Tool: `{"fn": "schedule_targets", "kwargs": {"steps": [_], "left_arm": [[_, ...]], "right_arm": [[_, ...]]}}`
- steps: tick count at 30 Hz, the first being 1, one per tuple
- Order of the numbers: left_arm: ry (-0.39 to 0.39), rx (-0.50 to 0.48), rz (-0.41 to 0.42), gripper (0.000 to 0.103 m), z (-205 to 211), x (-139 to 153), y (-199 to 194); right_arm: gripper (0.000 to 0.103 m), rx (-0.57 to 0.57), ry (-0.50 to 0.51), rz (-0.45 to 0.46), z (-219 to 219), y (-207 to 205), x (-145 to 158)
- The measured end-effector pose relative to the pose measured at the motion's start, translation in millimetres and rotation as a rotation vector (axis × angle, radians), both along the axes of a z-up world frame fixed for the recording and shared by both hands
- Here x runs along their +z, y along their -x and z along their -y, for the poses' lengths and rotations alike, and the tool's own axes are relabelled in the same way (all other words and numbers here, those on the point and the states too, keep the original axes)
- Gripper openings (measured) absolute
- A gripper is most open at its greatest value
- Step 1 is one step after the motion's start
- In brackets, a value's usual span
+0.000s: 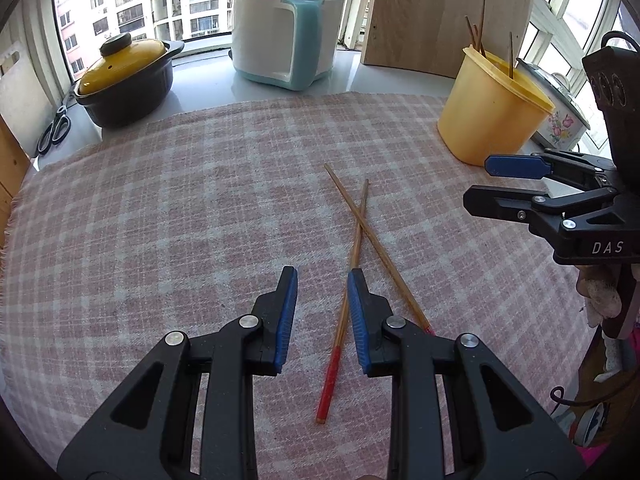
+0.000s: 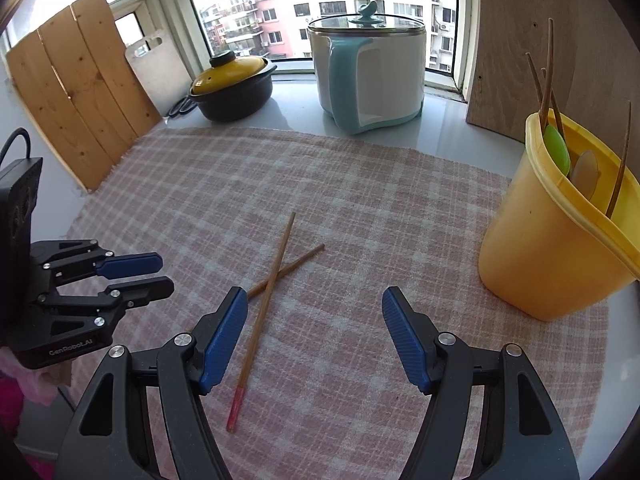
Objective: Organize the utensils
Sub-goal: 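Move both tools back to the last two chopsticks on the cloth, then close the left tool on one chopstick while the right tool grasps the other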
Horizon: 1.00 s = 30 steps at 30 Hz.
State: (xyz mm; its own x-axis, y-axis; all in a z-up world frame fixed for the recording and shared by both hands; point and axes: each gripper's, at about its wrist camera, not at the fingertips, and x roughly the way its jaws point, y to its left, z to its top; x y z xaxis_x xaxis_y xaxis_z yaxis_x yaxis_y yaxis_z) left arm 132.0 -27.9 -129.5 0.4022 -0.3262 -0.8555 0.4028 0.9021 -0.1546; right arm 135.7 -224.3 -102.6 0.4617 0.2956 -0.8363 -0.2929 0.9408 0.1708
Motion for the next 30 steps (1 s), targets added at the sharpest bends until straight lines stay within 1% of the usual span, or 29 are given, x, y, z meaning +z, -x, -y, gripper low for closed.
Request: {"fn": "schedule_targets", "kwargs": {"steps": [9,10,13,15,16,19,23,27,28,29,30], "left_arm": [[0.049,0.006,-0.093,0.025,-4,-23,-7],[0.055,0.007,-0.099,0.025,-3,-25,-8],[0.068,0.0,-0.116,0.025,1,-29,-9],[0.064,-0.01,-0.118,0.025,5,-31,-9],[0.06,-0.015,-0.118,0.025,7,-32,-9],[0.047,-0.028,-0.123,0.025,14,-36,-11],[0.029,-0.042,-0.13,0.025,24,-43,-14],[0.015,-0.048,-0.136,0.025,32,-49,-16],[0.01,-0.046,-0.137,0.022,33,-50,-17],[0.002,-0.043,-0.138,0.016,34,-52,-18],[-0.007,-0.039,-0.14,0.015,35,-54,-19]], "right_arm": [[0.069,0.058,0.0,-0.067,-20,2,-18],[0.065,0.064,0.001,-0.076,-23,2,-21],[0.062,0.067,-0.003,-0.103,-26,2,-28],[0.061,0.062,-0.008,-0.119,-24,2,-33],[0.057,0.06,-0.012,-0.129,-23,1,-36],[0.052,0.053,-0.024,-0.157,-20,0,-41],[0.05,0.046,-0.051,-0.18,-17,0,-44],[0.042,0.034,-0.071,-0.201,-15,-2,-48],[0.041,0.031,-0.075,-0.205,-15,-3,-49],[0.041,0.029,-0.08,-0.208,-16,-3,-49],[0.041,0.028,-0.082,-0.211,-16,-4,-50]]}}
